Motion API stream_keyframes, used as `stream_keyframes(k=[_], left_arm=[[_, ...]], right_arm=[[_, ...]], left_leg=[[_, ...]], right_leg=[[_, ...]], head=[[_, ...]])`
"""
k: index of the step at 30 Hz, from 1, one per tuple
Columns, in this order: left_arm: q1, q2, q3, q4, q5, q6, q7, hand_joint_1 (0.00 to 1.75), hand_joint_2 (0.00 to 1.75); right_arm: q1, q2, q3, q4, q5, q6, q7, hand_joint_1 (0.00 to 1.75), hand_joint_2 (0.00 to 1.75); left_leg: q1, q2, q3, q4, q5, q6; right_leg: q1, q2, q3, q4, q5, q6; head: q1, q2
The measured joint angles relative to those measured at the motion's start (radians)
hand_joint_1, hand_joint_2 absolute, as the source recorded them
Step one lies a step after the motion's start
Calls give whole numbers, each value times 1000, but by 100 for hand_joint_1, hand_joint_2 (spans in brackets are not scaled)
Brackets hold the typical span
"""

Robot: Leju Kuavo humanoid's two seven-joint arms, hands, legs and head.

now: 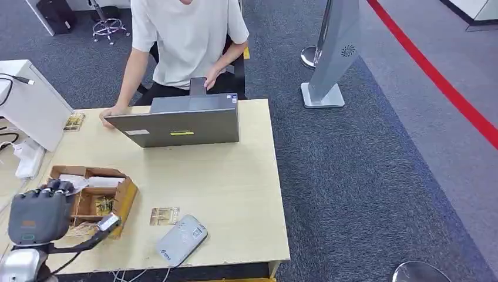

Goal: Pass the card to the sensor for recognition and then transmit it.

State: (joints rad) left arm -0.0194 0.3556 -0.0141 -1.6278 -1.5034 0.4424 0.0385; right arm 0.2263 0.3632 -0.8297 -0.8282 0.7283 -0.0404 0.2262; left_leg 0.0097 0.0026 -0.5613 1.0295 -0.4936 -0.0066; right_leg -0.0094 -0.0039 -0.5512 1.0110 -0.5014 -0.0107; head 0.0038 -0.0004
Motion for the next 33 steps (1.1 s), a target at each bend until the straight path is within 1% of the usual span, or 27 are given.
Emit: stream_keyframes(k=[4,8,13,16,19,21,23,26,29,31,33], left_arm=[[-101,67,40,-17,-1,-88,-8,175,175],[-153,111,48,-26,-1,-110,-11,175,175],[-172,133,48,-29,-1,-114,-10,175,175],[-178,144,48,-29,-1,-115,17,175,175],[-203,163,45,-29,-1,-141,48,175,175],[-234,183,40,-29,-1,-171,66,175,175],[-279,201,30,-26,-1,-200,74,175,175],[-353,228,-5,-16,-1,-243,92,175,175],[-420,244,-50,-9,-1,-275,111,175,175],[-437,249,-67,-6,-1,-285,118,175,175],[-471,257,-107,2,-1,-299,132,175,175]], right_arm=[[-11,0,-19,16,34,4,-20,0,175],[-16,0,-25,30,45,3,-25,0,175],[-18,0,-27,39,47,3,-26,0,175],[-19,0,-31,43,53,4,-30,0,175],[-24,0,-41,48,76,8,-35,0,175],[-30,0,-48,52,91,11,-43,0,175],[-36,0,-57,57,107,15,-50,0,175],[-48,0,-76,65,134,22,-63,0,175],[-55,0,-89,72,143,28,-69,0,175],[-56,0,-92,73,147,29,-70,0,175],[-58,0,-95,76,154,32,-71,0,175]], left_leg=[[1,0,0,0,0,-1],[0,0,0,0,0,-1],[0,0,0,0,0,-1],[0,0,0,0,0,-1],[1,1,0,0,0,-1],[1,0,0,0,1,-1],[1,0,0,0,1,-1],[1,1,0,0,1,-2],[1,0,0,0,1,-2],[1,1,0,0,1,-2],[1,1,0,1,1,-2]], right_leg=[[1,0,0,0,1,-1],[0,1,0,0,1,-1],[0,1,0,0,1,-1],[0,1,-1,0,1,-1],[0,1,-1,0,1,-1],[0,1,-1,0,1,-1],[1,1,-1,0,2,-2],[1,1,-1,0,2,-3],[1,1,-1,0,2,-3],[1,1,-1,0,2,-3],[1,1,-2,0,2,-3]], head=[[0,0],[0,0],[0,0],[1,0],[0,0],[0,0],[0,0],[0,0],[0,0],[1,0],[0,0]])
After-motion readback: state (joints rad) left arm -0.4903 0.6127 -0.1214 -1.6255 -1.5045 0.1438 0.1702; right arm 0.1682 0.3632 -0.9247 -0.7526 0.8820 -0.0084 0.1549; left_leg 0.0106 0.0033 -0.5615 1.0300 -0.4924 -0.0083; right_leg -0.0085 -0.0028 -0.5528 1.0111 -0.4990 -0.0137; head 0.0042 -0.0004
